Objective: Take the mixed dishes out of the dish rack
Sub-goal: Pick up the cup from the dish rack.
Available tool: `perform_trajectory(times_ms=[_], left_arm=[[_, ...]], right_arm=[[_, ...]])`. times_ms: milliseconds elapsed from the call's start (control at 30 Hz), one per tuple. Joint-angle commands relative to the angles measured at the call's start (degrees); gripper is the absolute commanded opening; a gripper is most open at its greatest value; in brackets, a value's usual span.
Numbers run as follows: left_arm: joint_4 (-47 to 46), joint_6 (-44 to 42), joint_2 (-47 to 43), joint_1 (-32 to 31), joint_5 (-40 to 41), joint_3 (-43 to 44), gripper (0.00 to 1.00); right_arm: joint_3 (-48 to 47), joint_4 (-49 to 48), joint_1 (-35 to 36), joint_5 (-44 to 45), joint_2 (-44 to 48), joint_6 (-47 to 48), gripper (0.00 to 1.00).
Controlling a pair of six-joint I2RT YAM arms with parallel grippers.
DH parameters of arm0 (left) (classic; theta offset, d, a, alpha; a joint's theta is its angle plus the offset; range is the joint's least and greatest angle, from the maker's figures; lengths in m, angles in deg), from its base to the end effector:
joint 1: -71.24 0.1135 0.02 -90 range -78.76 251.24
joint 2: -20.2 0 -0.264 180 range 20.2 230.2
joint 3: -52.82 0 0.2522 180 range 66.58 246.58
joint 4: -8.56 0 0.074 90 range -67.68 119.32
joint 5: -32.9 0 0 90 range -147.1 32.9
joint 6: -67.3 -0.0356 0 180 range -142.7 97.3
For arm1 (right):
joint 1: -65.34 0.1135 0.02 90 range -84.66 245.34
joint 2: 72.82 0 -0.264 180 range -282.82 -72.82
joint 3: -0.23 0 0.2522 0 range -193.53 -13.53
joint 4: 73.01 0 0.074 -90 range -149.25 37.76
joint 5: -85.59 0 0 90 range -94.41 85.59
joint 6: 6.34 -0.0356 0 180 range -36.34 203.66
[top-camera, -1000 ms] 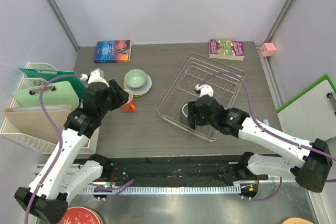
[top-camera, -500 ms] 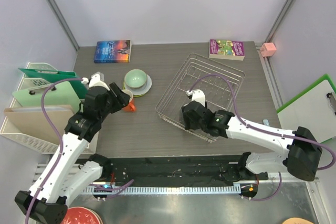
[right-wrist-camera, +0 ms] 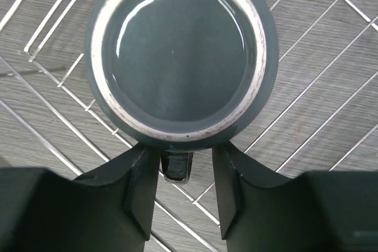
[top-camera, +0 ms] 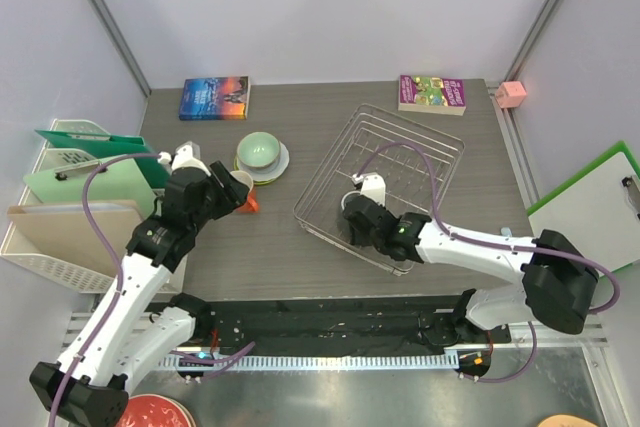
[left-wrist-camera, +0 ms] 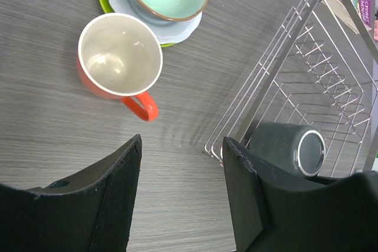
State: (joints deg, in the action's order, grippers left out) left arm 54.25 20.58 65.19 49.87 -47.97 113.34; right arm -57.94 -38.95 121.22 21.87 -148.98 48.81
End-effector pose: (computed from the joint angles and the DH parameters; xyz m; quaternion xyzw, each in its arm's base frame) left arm 0.1610 -0.0569 0.3128 -0.2032 0.8407 -0.2076 0.4570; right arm 0.1599 0.2079 0.2084 -0.0954 0.9189 0.0743 0.3754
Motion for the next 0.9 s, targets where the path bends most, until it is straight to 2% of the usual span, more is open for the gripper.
perform_trajectory(times_ms=[0,167,333,433,467,700,867], left_arm=[[-2.48,0.66,-0.96,-0.26,-1.04,-0.44,0.57],[-2.57,0.92,-0.96,-0.26,-1.13,-0.88,0.57],[-2.83,1.1,-0.87,-0.26,-1.04,-1.06,0.57],[-2.83,1.1,-0.78,-0.26,-1.04,-1.06,0.56],[-2.92,1.1,-0.87,-0.26,-1.04,-1.06,0.56],[-3.97,0.83,-0.52,-0.34,-0.86,-0.01,0.56],[-5.2,0.92,-0.26,-0.26,-1.3,0.96,0.56]], right_arm=[[2.3,2.21,0.64,0.17,-1.53,-0.13,0.42],[2.92,1.86,0.72,1.57,-1.18,-0.22,0.34],[3.27,1.85,0.64,3.07,-0.13,-0.22,0.21],[2.83,2.03,0.64,4.21,2.41,0.4,0.08],[2.05,2.2,0.72,4.39,3.46,0.75,0.01],[-7.35,7.47,0.64,4.48,12.69,4.79,0.01],[-11.58,6.78,0.46,3.43,20.5,4.88,0.01]])
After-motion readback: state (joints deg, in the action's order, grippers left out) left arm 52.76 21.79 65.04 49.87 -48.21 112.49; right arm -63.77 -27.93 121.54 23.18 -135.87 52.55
